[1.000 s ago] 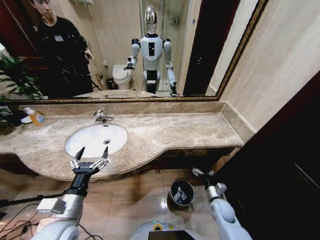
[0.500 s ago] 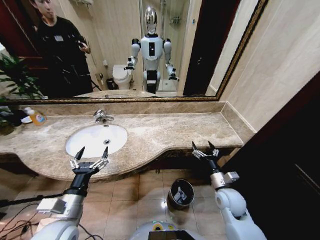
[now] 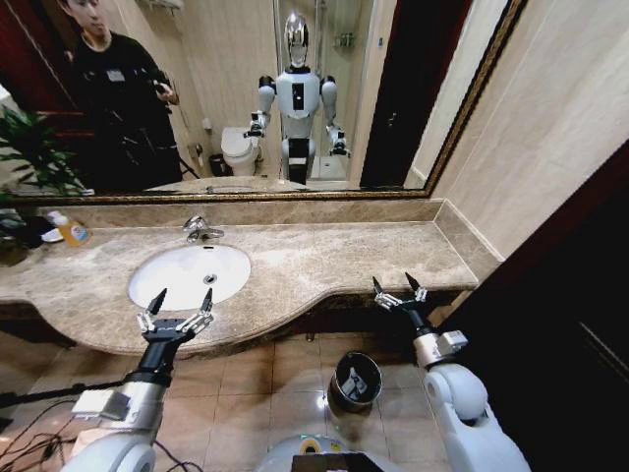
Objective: Pick up the trash from the sink and place it in the trash bin.
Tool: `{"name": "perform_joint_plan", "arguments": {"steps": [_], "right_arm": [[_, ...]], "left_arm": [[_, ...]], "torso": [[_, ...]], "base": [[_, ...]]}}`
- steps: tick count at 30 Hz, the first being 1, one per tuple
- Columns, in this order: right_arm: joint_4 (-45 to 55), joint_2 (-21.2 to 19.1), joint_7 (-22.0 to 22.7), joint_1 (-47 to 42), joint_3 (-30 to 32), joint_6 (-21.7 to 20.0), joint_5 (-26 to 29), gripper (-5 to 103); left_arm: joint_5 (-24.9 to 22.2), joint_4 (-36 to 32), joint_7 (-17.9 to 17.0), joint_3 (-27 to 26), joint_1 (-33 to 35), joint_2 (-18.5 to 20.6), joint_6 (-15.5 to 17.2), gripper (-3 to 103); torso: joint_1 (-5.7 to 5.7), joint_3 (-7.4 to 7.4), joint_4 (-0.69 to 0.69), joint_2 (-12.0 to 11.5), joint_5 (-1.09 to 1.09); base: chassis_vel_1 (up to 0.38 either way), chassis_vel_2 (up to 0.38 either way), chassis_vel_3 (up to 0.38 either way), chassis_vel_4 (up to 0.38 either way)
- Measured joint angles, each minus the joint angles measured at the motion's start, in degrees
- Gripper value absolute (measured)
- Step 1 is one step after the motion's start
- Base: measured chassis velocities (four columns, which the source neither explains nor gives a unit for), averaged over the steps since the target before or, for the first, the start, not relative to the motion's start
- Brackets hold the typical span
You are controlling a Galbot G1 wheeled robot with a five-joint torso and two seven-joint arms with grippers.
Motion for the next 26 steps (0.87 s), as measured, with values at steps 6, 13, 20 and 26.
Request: {"name": "perform_joint_plan", "arguments": {"steps": [6, 13, 20, 26], "right_arm": [[-1.16, -2.03, 2.17, 0.05, 2.96, -1.83, 3.48, 100], [0.11, -1.65, 3.07, -0.04, 3.64, -2.48, 4.00, 100], [1.57, -1.61, 3.13, -0.38, 3.14, -4.29, 3.46, 100], [1.79, -1.50, 3.62, -0.29, 2.48, -4.90, 1.65, 100]], "left_arm": [[0.00, 0.00, 0.00, 0.00, 0.00, 0.00, 0.00, 100], [0.00, 0.00, 0.00, 0.00, 0.00, 0.00, 0.00, 100], [0.00, 0.00, 0.00, 0.00, 0.00, 0.00, 0.00, 100], [0.00, 0.00, 0.00, 0.00, 0.00, 0.00, 0.00, 100]], "torso": [[0.00, 0.00, 0.00, 0.00, 0.00], [0.00, 0.00, 0.00, 0.00, 0.00], [0.00, 0.00, 0.00, 0.00, -0.01], [0.00, 0.00, 0.00, 0.00, -0.01]], "base": [[0.000, 0.000, 0.000, 0.000], [0.000, 0.000, 0.000, 0.000], [0.000, 0.000, 0.000, 0.000], [0.000, 0.000, 0.000, 0.000]]}}
